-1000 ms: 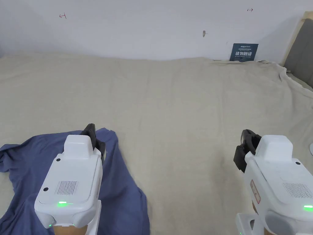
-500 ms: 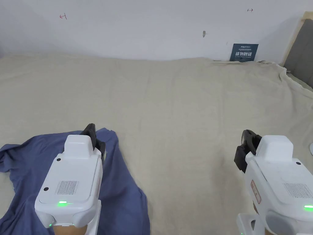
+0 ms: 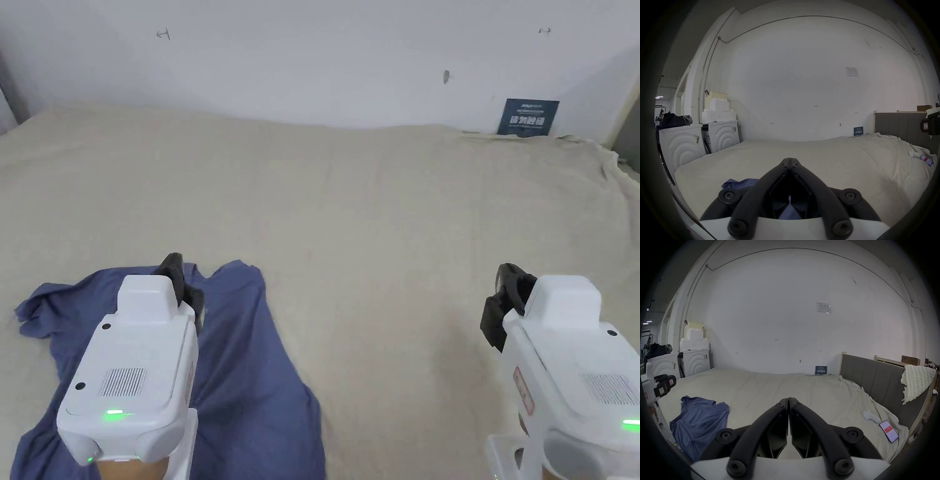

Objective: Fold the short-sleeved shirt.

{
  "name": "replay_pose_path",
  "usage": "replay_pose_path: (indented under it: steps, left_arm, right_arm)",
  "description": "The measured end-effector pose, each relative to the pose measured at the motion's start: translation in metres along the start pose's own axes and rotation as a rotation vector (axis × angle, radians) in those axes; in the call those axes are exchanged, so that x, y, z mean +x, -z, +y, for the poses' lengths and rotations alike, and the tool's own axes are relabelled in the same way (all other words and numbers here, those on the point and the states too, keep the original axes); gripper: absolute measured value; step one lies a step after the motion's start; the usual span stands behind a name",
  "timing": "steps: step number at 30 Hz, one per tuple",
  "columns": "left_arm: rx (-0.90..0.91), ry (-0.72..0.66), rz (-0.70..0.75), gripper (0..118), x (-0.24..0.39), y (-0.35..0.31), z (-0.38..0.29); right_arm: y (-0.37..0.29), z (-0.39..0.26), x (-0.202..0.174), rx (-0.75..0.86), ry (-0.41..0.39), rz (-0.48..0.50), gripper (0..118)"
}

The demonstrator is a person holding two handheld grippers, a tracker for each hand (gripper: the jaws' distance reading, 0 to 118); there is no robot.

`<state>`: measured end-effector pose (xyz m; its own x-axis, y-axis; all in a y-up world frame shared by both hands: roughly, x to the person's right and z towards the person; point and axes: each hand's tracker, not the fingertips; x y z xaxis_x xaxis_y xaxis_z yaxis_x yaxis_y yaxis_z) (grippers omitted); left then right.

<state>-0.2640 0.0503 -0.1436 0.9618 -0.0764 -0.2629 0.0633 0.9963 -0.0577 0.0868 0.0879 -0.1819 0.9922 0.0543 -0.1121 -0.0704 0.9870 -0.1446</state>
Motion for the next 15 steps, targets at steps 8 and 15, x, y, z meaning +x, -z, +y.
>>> replay_pose_path:
  steps: [8,15]
  left_arm:
    - [-0.004,0.005,0.154,0,-0.067,-0.018,0.0]
    - [-0.016,0.004,0.28,0,-0.125,-0.048,-0.001]
  right_arm:
    - [0.019,0.009,-0.061,0.022,-0.009,0.148,1]
    - [0.024,0.015,-0.124,0.032,-0.016,0.289,1]
